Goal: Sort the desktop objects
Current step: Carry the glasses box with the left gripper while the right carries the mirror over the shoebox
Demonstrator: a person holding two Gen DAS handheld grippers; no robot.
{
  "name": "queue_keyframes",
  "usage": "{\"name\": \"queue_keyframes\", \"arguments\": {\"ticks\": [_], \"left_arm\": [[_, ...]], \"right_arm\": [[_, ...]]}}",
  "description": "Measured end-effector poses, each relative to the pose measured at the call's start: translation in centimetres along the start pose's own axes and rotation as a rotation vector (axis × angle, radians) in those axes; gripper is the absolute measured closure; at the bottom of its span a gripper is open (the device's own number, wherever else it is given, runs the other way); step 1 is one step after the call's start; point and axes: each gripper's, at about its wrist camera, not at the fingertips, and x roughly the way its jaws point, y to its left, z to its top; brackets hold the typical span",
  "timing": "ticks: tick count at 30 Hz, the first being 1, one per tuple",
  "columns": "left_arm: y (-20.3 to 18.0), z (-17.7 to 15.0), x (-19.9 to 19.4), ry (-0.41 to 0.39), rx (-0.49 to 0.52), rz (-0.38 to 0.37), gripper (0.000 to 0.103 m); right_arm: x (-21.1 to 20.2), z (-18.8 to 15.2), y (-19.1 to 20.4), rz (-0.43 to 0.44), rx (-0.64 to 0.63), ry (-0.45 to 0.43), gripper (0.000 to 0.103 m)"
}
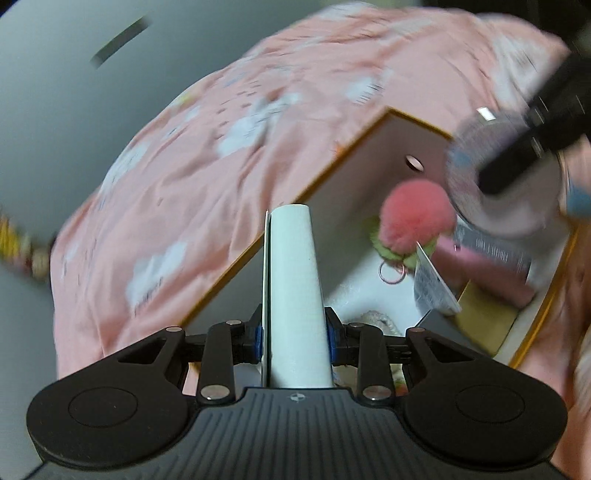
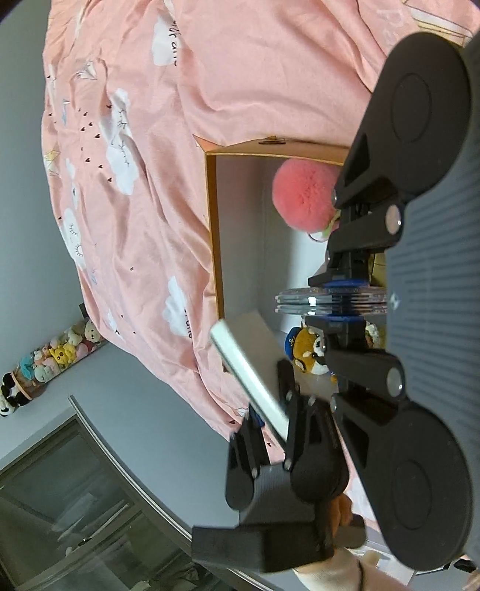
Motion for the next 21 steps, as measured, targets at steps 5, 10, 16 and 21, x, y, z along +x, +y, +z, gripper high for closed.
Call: {"name": "queue_keyframes", "arguments": {"ticks": [5,10,16,21], "left_arm": [[-1.9,0.1,2.0,-0.037,0.253,0.015,0.069],[-3.1,-1.0,3.8,-0.077,0.534,0.049,0.069],[-4.2,-3.6,6.0,-0.106,0.809,0.077,0.069],[-4.4,-5.4,8.4,-0.118,0.991,0.089,0.068]], "right_arm": [[0.7,-0.1,-0.8,-0.013,0.035,0.004,0.088],[1.3,0.0,-1.6,-0.017,0.073,0.004,0.088],[2.9,0.2,-2.4,0.009,0.105,0.039,0.088],[4.2,0.5,-2.9,0.014,0.123,0.058,0.088]]}}
